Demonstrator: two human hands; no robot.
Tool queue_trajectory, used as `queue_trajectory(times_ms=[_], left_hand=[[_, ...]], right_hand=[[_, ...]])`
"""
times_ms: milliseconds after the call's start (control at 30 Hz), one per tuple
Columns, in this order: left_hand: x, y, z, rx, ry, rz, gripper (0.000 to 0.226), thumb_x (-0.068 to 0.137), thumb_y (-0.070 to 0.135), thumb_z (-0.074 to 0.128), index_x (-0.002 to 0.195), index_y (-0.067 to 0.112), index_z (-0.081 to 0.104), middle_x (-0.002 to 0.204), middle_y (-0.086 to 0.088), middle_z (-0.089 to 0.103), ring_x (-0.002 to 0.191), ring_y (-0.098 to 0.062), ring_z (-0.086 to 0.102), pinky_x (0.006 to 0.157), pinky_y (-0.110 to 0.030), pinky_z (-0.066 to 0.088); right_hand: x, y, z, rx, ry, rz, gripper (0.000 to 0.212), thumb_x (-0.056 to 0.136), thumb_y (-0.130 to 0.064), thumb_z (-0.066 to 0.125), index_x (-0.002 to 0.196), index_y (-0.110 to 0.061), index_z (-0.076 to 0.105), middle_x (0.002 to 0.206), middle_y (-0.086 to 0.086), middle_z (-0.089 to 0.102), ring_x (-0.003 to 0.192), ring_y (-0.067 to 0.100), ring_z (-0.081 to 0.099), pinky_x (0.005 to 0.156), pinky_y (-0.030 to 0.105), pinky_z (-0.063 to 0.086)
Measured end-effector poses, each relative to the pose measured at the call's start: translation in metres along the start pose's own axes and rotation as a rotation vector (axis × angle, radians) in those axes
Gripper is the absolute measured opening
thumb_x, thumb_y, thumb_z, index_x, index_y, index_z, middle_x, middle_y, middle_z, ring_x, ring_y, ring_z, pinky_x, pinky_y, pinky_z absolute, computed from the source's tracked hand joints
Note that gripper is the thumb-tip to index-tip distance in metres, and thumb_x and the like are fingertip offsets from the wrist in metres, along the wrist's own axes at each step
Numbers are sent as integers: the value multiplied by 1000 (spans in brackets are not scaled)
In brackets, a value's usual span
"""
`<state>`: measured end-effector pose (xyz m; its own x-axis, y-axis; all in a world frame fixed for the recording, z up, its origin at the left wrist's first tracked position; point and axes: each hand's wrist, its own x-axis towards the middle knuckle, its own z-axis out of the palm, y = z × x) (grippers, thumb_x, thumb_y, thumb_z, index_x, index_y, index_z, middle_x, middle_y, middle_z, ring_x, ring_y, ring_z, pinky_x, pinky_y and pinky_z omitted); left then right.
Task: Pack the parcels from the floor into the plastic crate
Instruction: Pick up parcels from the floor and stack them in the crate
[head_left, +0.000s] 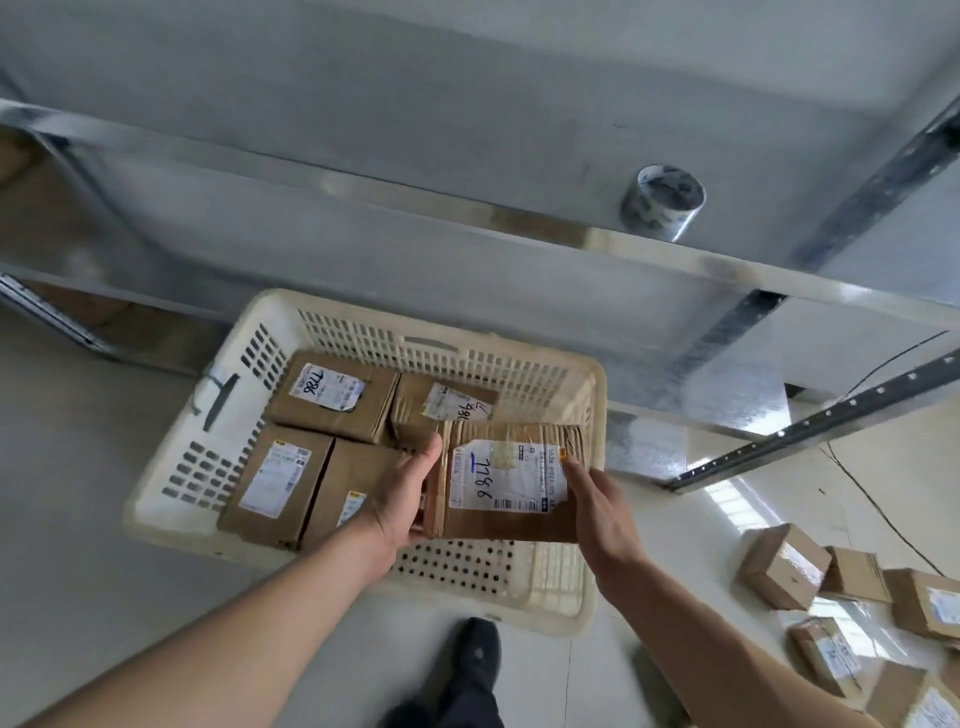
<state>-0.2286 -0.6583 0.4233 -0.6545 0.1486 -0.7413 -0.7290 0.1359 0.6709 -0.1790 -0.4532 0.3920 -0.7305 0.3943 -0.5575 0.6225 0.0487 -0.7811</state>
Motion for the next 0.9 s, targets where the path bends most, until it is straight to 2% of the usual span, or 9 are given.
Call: queue_trajectory(times_ms=[133,233,367,433,500,533,633,767,900], left_hand=[[28,-5,-8,3,11,-43,37,89,66,43,107,39,60,103,-7,73,96,-27,65,84,-39,47],[47,-8,-12,-29,53,-82,30,93,61,42,94,36,60,92,-6,70,85,-23,63,77,-34,46],[69,-17,-16,-10,80,-147,25,96,59,37,85,38,45,82,7,46,73,-12,45,74,-32,42],[83,-29,-21,11,68,-182,33,96,60,36,105,34,54,92,6,51,82,-16,49,84,-37,44],[96,-40,-26,30,33,-219,61,93,65,36,139,25,46,130,-1,55,113,-25,51,97,-45,45],[103,-44,-28,49,13,-228,70,91,67,37,145,23,41,144,-4,48,122,-27,47,102,-49,43],[122,-53,-36,61,-26,-256,81,85,71,39,148,19,38,154,-9,37,136,-33,38,108,-56,38],[148,-63,-48,111,-54,-240,87,83,77,39,149,20,36,157,-6,32,142,-32,32,110,-58,34],[180,-70,-55,173,-55,-223,86,85,79,38,147,20,41,154,-4,38,138,-28,38,110,-54,36]], right_hand=[[23,-8,16,-121,-40,18,81,72,-78,49,126,-19,61,113,1,70,103,22,66,98,49,52],[40,-2,29,-158,-72,43,87,68,-82,50,126,-19,58,112,1,69,101,22,67,96,50,55],[58,12,45,-193,-118,124,53,92,-62,57,121,-18,56,104,2,68,93,19,66,79,38,56],[68,23,50,-230,-120,153,40,98,-51,55,121,-18,55,103,1,68,91,17,65,69,31,50],[76,33,57,-242,-108,172,39,98,-49,56,121,-17,56,103,3,69,92,19,66,71,33,52],[79,38,61,-247,-99,189,40,98,-49,56,122,-16,56,103,3,69,92,20,66,76,36,54],[85,54,73,-245,-75,239,46,95,-55,57,121,-17,56,103,3,70,94,22,67,86,44,57],[93,66,91,-228,-63,297,66,74,-72,52,116,-22,57,103,4,72,94,24,69,90,49,58],[112,81,105,-192,-69,321,53,79,-71,56,107,-26,56,105,8,73,97,28,70,92,52,57]])
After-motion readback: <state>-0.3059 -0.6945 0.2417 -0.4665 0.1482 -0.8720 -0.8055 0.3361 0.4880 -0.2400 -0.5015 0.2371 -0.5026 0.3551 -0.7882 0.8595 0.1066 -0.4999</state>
